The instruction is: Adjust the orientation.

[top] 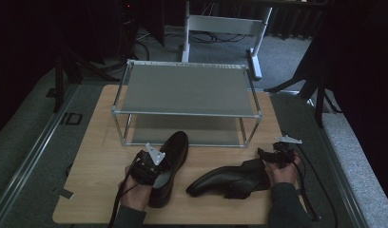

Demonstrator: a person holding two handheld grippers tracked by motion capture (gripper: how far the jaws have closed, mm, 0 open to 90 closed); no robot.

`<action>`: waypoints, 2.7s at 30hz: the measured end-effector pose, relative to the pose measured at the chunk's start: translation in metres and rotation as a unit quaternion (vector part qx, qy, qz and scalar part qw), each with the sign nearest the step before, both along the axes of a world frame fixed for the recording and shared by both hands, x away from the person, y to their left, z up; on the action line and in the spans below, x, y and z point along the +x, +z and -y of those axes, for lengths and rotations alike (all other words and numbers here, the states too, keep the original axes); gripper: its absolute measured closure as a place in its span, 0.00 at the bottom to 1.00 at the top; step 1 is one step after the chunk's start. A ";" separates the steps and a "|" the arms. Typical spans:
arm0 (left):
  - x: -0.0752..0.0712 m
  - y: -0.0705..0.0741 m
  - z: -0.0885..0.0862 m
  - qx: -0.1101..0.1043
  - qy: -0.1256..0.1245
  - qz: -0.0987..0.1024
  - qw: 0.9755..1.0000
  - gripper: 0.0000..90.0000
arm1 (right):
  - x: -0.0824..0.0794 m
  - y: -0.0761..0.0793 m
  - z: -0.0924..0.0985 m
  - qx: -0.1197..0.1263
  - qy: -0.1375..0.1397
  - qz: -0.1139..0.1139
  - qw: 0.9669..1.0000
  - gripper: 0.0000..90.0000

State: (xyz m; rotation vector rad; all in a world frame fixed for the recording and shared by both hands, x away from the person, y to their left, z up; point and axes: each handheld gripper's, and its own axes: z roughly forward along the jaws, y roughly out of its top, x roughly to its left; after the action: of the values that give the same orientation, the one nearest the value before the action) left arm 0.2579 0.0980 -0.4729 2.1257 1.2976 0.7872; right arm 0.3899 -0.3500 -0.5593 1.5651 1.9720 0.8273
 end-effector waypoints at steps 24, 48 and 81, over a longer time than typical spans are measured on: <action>-0.006 0.003 -0.024 -0.161 -0.083 -0.054 0.982 0.53 | -0.001 0.000 0.000 0.000 0.005 0.004 1.000 0.16; -0.004 0.003 -0.061 -0.196 -0.069 -0.027 0.978 0.49 | -0.024 0.021 -0.003 0.007 0.030 0.015 0.999 0.37; -0.001 -0.005 -0.067 -0.194 -0.056 -0.036 0.979 0.48 | -0.138 0.074 -0.065 0.032 0.278 0.060 0.958 0.56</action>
State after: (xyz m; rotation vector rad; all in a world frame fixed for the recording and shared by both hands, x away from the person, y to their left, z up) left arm 0.2573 0.1646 -0.4777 1.9035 1.2394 0.3748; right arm 0.2521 -0.2851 -0.4857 0.9586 2.3420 1.1782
